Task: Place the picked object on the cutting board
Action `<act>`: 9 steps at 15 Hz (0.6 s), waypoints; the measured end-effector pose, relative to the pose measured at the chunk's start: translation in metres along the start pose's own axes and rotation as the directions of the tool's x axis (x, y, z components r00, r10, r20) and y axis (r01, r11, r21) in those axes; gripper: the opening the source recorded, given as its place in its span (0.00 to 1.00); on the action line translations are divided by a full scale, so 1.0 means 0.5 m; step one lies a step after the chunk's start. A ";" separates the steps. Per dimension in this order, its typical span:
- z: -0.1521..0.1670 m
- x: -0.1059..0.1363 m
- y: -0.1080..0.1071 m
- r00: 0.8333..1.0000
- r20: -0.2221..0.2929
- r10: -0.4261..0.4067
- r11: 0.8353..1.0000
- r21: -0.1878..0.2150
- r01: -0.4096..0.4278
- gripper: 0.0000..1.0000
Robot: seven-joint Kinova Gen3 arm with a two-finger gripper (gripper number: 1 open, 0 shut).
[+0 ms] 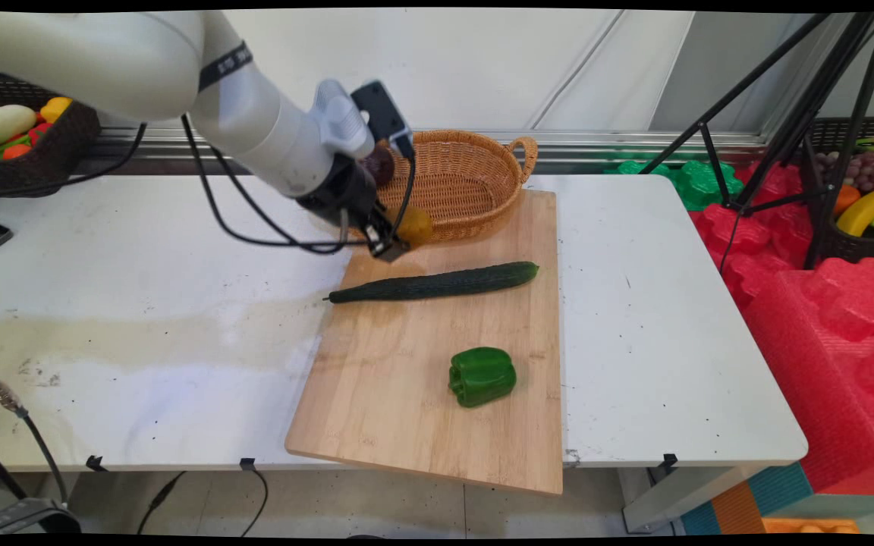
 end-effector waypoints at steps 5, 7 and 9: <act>0.015 -0.031 0.056 0.998 0.026 0.065 0.997 -0.051 -0.063 0.00; 0.037 -0.042 0.067 0.995 0.041 0.093 0.994 -0.066 -0.090 0.00; 0.055 -0.051 0.073 0.992 0.050 0.112 0.991 -0.076 -0.108 0.00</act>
